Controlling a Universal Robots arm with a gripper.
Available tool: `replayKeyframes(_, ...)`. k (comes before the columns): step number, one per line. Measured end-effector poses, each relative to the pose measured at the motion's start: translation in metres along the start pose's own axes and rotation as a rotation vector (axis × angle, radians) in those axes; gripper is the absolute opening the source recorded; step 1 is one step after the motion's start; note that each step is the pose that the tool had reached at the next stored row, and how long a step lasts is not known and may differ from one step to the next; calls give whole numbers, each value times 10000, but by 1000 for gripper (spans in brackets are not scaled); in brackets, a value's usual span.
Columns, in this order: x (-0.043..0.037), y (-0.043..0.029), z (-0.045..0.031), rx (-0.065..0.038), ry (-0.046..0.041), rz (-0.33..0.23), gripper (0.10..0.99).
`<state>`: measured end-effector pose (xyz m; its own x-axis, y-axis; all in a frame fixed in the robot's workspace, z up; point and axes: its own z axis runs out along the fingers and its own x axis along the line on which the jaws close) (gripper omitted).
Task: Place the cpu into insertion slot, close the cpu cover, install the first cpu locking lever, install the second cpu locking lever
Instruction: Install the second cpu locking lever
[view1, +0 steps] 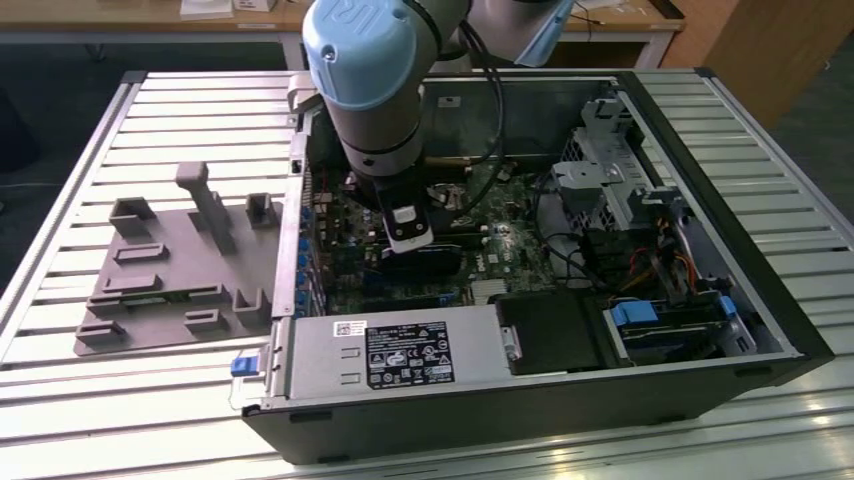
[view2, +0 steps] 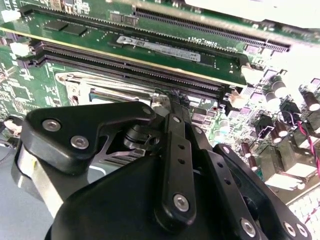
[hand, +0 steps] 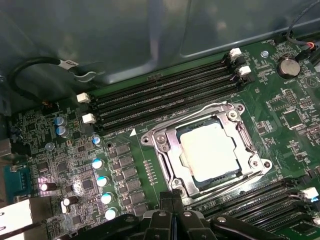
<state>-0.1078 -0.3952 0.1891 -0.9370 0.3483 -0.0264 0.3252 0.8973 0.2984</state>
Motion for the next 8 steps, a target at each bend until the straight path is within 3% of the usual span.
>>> replayKeyframes(8,-2,30,-92,-6,-10,-2,102)
